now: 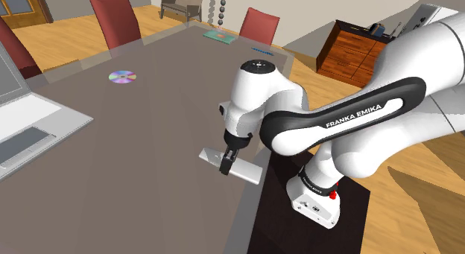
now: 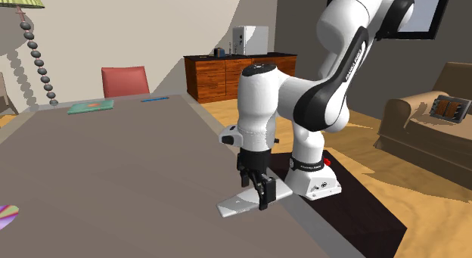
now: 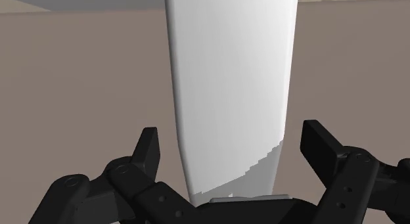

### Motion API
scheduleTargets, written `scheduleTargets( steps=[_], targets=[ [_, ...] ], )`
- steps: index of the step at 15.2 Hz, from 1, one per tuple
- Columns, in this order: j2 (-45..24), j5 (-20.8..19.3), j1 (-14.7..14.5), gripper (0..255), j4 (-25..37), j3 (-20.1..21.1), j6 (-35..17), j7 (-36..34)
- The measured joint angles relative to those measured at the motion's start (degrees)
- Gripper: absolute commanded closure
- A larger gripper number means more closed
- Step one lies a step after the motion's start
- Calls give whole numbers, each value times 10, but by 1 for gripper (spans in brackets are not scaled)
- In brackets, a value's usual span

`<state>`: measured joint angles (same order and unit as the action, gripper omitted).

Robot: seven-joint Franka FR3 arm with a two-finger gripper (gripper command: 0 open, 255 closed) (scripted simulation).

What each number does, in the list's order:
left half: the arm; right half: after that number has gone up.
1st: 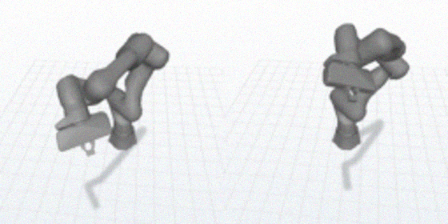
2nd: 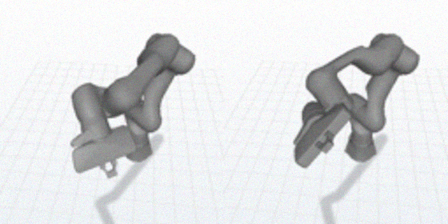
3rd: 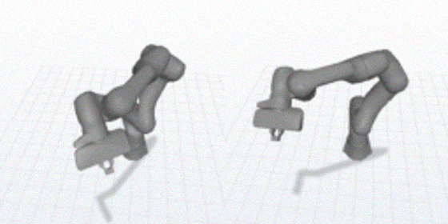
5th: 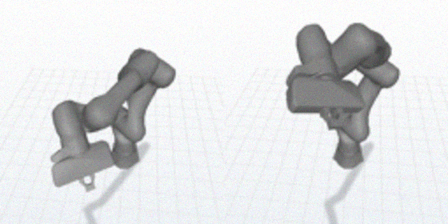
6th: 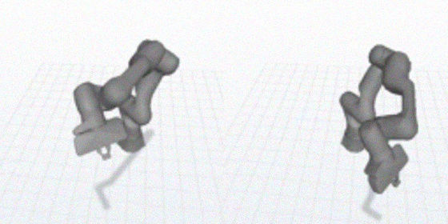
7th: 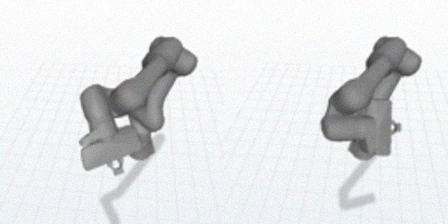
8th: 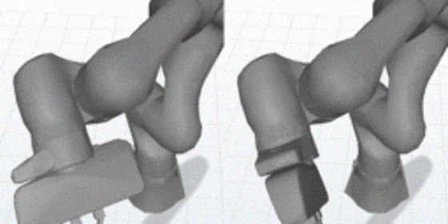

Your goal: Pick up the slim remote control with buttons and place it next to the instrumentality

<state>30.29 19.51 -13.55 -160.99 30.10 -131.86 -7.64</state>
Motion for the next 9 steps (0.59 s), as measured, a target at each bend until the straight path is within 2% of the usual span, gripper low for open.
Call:
scheduleTargets(
  steps=[7, 8, 9],
  targets=[
    [-6, 1, 0, 0, -4, 3, -10, -1],
    [-6, 1, 0, 255, -4, 3, -10, -1],
    [-6, 1, 0, 255, -4, 3, -10, -1]
  ],
)
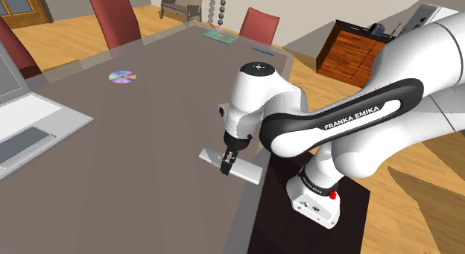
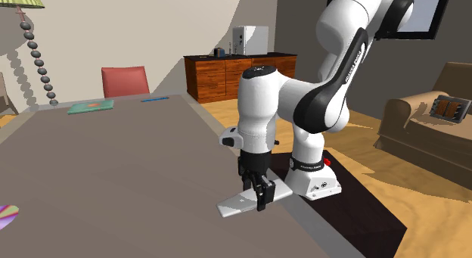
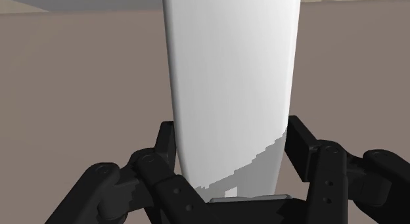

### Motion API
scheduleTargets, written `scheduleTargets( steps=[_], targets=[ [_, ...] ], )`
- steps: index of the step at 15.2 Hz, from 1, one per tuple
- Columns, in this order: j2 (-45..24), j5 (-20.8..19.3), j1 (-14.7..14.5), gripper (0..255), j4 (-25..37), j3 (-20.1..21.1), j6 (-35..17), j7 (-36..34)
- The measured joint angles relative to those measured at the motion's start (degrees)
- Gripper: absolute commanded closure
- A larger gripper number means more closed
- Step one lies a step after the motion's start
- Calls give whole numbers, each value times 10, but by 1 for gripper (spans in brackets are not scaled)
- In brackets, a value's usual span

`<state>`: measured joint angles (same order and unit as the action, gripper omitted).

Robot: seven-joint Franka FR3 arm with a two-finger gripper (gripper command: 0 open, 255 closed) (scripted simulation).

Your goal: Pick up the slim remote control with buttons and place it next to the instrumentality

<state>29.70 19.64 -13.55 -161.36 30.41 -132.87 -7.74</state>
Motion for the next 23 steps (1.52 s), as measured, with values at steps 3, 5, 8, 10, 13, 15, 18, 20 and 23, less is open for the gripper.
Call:
scheduleTargets(
  steps=[3, 5, 8, 10, 13, 15, 18, 20, 23],
  targets=[
    [0, 0, 0, 255, 0, 0, 0, 0],
    [0, 0, 0, 255, 0, 0, 0, 0],
    [0, 0, 0, 255, 0, 0, 0, 0],
    [3, 0, 0, 255, 1, -1, 4, 1],
    [20, -3, -2, 255, 11, -8, 31, 1],
    [34, -4, -4, 255, 19, -13, 52, 0],
    [50, -9, -3, 255, 34, -22, 84, 2],
    [66, -11, -5, 255, 39, -29, 104, 3],
    [76, -17, -3, 255, 57, -36, 132, 2]
  ],
)
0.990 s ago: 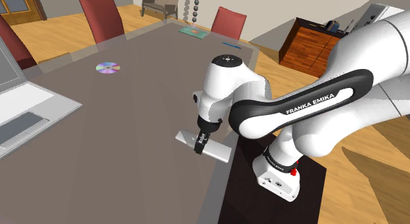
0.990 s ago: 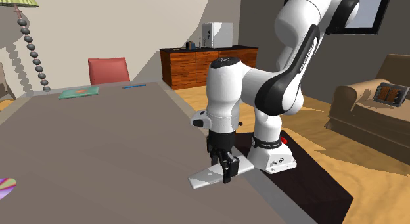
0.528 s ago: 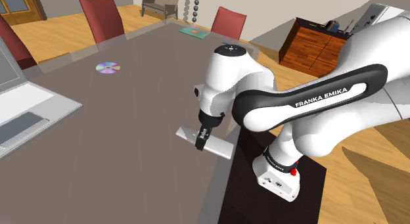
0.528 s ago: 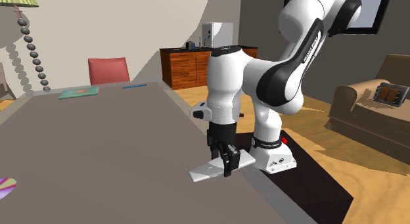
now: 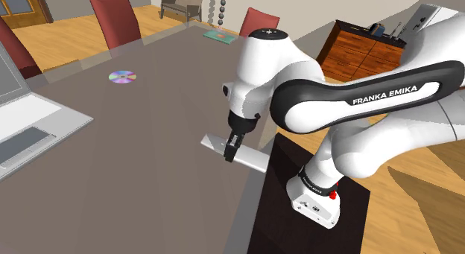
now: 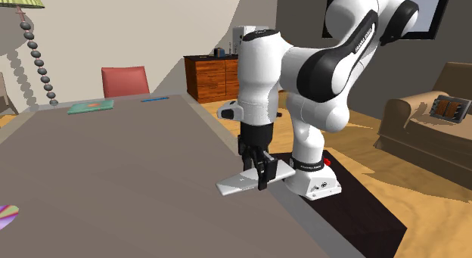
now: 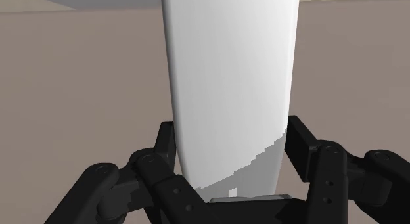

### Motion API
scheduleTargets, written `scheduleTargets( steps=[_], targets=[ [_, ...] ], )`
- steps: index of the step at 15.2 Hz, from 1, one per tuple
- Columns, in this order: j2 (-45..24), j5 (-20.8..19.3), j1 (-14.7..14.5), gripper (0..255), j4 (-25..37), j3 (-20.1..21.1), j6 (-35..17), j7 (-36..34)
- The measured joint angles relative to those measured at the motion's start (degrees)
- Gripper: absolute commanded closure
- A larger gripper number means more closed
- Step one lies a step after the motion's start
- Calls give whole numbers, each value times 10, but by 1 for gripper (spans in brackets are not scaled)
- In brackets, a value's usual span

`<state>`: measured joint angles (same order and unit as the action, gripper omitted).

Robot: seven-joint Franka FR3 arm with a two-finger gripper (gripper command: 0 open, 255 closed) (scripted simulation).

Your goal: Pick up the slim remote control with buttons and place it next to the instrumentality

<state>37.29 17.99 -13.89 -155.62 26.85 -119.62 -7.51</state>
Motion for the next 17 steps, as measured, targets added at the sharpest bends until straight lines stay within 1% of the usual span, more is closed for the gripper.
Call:
scheduleTargets(
  steps=[3, 5, 9, 15, 17],
  targets=[
    [10, -4, 0, 255, 13, -6, 24, 0],
    [-12, -16, 15, 255, 31, -11, 19, 8],
    [-91, -50, 55, 255, 84, -18, -5, 25],
    [-219, -112, 111, 255, 186, -31, -25, 44],
    [-269, -135, 125, 255, 236, -31, -23, 42]
  ],
)
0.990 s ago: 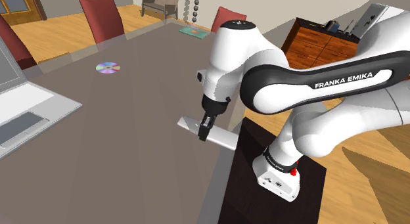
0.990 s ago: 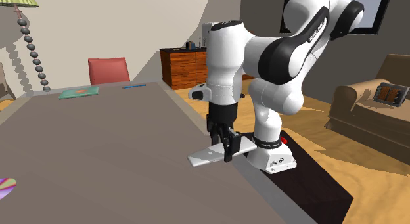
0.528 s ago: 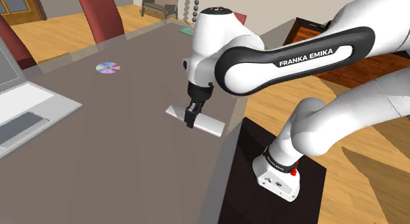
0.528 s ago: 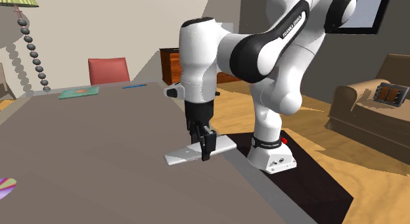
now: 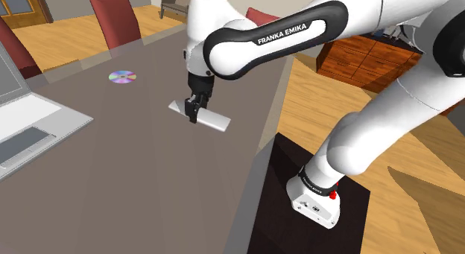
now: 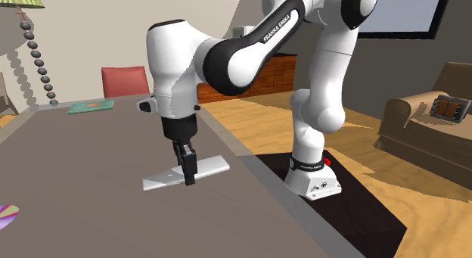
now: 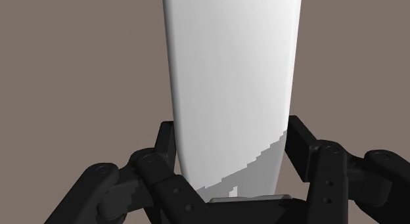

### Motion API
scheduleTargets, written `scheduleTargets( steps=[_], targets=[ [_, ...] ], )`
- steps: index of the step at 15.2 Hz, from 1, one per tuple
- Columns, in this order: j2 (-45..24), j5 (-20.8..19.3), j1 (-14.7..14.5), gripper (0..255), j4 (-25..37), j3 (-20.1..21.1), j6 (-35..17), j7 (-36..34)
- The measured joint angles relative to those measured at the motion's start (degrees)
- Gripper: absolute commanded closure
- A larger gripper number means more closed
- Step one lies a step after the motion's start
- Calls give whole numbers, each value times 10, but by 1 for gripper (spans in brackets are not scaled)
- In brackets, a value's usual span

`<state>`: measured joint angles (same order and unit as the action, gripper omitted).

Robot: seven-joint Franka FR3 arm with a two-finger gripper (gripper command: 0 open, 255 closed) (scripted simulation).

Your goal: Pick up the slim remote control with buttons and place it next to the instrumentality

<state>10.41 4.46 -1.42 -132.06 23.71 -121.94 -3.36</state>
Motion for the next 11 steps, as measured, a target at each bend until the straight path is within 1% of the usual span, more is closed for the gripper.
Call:
scheduleTargets(
  steps=[5, 7, 11],
  targets=[
    [-100, -47, 19, 255, 105, -8, 13, -1],
    [-134, -62, 22, 255, 149, -11, 25, -2],
    [-225, -98, 23, 255, 259, -21, 52, -3]
  ],
)
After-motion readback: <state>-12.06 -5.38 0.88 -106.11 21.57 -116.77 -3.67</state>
